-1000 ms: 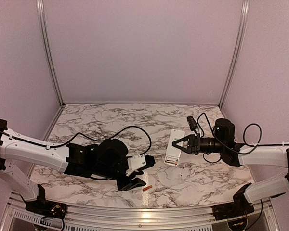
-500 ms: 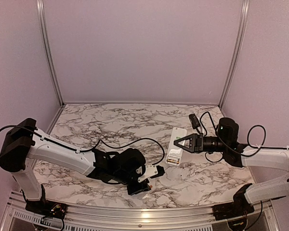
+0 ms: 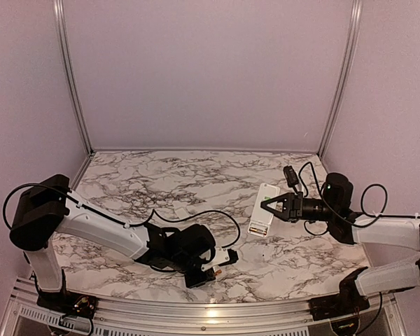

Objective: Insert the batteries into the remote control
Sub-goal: Pick up the battery from the center of the board, then place the battery in the battery compartment.

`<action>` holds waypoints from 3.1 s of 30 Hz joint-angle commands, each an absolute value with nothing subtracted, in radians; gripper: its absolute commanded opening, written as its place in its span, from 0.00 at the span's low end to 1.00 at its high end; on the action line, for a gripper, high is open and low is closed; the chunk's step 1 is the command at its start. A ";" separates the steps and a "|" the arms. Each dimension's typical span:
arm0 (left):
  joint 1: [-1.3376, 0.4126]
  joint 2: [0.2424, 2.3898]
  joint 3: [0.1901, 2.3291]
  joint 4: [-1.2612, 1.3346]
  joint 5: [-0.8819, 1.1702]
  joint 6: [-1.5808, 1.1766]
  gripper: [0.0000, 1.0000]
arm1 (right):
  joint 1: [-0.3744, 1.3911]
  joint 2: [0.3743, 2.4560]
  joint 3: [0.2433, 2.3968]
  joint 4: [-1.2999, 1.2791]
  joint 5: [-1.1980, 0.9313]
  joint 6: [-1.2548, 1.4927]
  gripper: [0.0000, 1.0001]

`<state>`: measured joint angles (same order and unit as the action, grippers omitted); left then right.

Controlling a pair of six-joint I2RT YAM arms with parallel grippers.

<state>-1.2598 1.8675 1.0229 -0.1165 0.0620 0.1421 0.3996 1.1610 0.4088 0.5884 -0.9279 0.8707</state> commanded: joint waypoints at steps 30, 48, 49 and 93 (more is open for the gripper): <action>-1.309 1.596 1.337 -0.625 -0.131 0.342 0.00 | 0.620 1.482 0.418 1.123 -0.919 1.150 0.00; -1.356 1.698 1.443 -0.720 -0.226 0.400 0.00 | 0.709 1.567 0.460 1.119 -0.849 1.163 0.00; -1.358 1.701 1.443 -0.720 -0.228 0.404 0.00 | 0.711 1.570 0.461 1.120 -0.847 1.165 0.00; -1.392 1.671 1.440 -0.612 -0.285 0.377 0.41 | 0.754 1.641 0.471 1.271 -0.846 1.250 0.00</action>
<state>-1.3888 1.7603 1.4727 -0.6830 -0.2878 0.4160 0.7425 1.6386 0.4435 1.1667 -0.8452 1.2350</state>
